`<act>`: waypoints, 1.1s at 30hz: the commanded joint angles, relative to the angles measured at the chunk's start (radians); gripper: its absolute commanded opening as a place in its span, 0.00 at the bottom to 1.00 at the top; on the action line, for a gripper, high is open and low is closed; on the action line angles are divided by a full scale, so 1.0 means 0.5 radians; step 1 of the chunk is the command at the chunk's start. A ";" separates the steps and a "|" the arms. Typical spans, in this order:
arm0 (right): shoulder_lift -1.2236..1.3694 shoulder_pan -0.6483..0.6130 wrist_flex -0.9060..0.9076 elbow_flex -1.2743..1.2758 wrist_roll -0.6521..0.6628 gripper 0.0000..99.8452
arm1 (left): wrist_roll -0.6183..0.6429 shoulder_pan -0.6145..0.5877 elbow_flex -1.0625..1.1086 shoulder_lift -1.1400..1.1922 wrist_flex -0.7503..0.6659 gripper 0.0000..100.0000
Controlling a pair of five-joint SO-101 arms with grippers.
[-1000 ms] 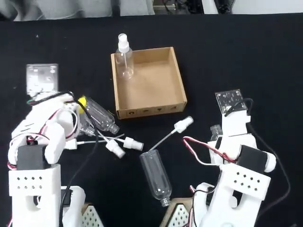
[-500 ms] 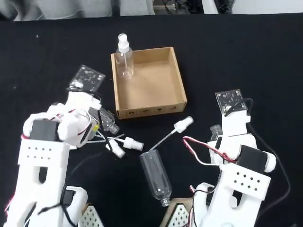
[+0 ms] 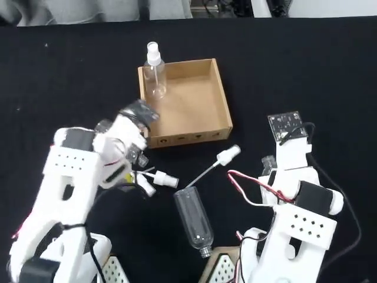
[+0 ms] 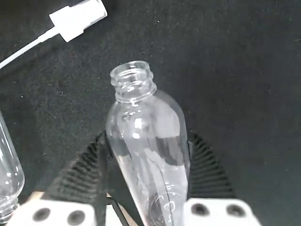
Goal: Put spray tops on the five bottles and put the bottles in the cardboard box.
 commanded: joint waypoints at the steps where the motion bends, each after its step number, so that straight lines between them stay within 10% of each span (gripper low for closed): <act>1: -0.041 0.034 -0.043 -0.020 -0.003 0.10 | -0.172 0.130 -0.094 0.101 0.015 0.26; 33: -0.038 0.034 -0.037 -0.017 0.000 0.10 | -0.396 0.493 0.529 0.242 -0.838 0.26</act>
